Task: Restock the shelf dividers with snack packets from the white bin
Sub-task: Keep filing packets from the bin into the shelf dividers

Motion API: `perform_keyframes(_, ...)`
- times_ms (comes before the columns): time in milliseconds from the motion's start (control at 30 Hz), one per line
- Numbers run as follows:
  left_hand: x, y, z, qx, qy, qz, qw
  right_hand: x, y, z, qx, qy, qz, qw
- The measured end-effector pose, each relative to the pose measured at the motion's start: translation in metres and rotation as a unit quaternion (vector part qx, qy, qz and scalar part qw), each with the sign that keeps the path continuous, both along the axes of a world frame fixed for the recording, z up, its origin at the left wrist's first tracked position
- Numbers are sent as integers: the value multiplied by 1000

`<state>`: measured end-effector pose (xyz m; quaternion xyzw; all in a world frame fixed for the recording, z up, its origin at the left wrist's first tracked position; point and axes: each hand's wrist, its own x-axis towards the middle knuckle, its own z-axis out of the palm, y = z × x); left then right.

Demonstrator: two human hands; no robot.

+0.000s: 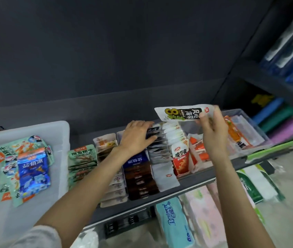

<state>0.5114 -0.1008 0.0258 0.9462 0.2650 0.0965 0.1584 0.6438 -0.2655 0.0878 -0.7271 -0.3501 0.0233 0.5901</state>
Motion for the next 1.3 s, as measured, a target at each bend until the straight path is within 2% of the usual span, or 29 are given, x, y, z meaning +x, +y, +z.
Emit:
perform_keyframes(133,-3,-10,-4,51,-51,-34,997,22,24,5,-84,-142,77,983)
perform_keyframes(300,-10,-18,-7,42,-102,-19,994,27,63,0,-218,-327,184,901)
perform_keyframes(500,-14,-22,-7,57,-118,-16,991,9,89,-35,-382,-405,238,796)
perform_keyframes(567,-15,-22,-7,55,-111,-12,992,7,90,-40,-419,-391,253,780)
perform_keyframes(633,-17,-20,-7,52,-110,-17,992,7,91,-43,-430,-363,259,785)
perform_keyframes(733,-21,-19,-6,21,-107,-43,993,7,95,-48,-420,-301,252,818)
perform_keyframes(867,-43,-14,1,2,-124,-51,991,0,87,-55,-388,-270,231,850)
perform_keyframes(1000,-98,-8,13,6,-222,33,975,-36,65,-38,-224,-286,165,917)
perform_keyframes(1067,-137,-7,15,2,-276,97,956,-72,56,-27,-135,-248,177,943)
perform_keyframes(1133,-179,-4,9,3,-307,161,938,-113,57,-23,-100,-196,228,948)
perform_keyframes(1200,-222,3,-3,14,-312,225,923,-156,66,-24,-93,-171,289,937)
perform_keyframes(1300,-283,24,-28,4,-265,314,911,-217,93,-35,-120,-169,370,906)
